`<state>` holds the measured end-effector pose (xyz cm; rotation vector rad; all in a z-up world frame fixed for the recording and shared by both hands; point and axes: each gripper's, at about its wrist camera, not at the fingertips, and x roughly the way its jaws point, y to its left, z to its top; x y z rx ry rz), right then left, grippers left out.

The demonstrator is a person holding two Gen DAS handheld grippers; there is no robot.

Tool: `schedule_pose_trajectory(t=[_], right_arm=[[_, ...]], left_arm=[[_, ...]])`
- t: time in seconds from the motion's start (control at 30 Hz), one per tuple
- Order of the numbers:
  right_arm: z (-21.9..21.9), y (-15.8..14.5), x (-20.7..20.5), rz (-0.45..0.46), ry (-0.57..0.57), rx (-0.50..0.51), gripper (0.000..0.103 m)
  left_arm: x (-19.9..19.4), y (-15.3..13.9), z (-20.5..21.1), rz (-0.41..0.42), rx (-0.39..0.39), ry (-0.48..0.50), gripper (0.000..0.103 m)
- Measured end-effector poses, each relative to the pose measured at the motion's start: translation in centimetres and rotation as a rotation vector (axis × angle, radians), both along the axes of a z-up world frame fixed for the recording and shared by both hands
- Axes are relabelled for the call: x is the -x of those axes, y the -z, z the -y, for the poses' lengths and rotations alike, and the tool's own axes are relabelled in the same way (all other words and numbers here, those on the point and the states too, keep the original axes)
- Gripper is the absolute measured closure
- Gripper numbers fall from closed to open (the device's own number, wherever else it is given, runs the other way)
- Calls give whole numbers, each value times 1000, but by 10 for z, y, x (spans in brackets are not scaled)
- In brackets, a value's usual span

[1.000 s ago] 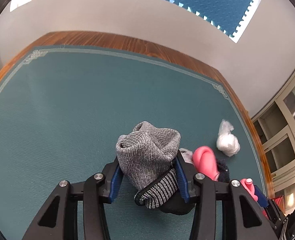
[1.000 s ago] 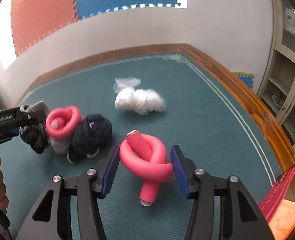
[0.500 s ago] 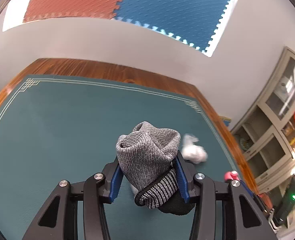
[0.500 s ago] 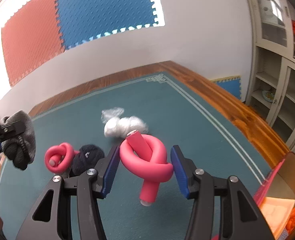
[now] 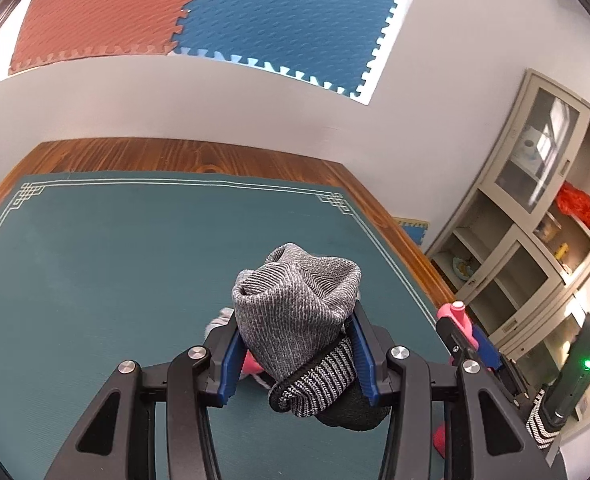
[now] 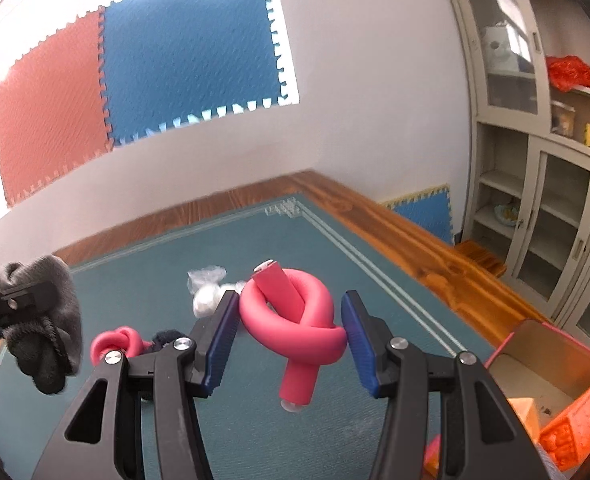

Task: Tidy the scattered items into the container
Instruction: 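Carry sock bundle and pink tube into the red tin, opening both grippers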

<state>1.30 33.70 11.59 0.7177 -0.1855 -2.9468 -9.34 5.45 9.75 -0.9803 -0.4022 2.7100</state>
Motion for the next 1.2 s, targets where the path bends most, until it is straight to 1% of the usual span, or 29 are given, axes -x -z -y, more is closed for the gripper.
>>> schedule_pose_trajectory(t=[0.07, 0.27, 0.37, 0.53, 0.7, 0.8, 0.97, 1.2], right_arm=[[-4, -6, -13, -31, 25, -3, 46], [-30, -20, -69, -132, 133, 45, 46], [-51, -20, -93, -138, 182, 73, 46], [-90, -23, -124, -131, 275, 80, 46], [-121, -26, -149, -134, 355, 56, 46], [-134, -26, -158, -131, 385, 41, 46], [-156, -23, -171, -118, 423, 38, 46], [-170, -14, -176, -96, 438, 42, 46]], left_arm=[[-3, -2, -4, -9, -1, 18, 54], [-15, -5, -26, -26, 3, 97, 54], [-22, -6, -40, -35, 14, 145, 54], [-35, -7, -65, -48, 34, 216, 54], [-45, -5, -87, -48, 55, 270, 54], [-51, -4, -102, -37, 47, 313, 54], [-64, -4, -139, -29, 43, 402, 54], [-77, 0, -192, -3, 38, 494, 54]])
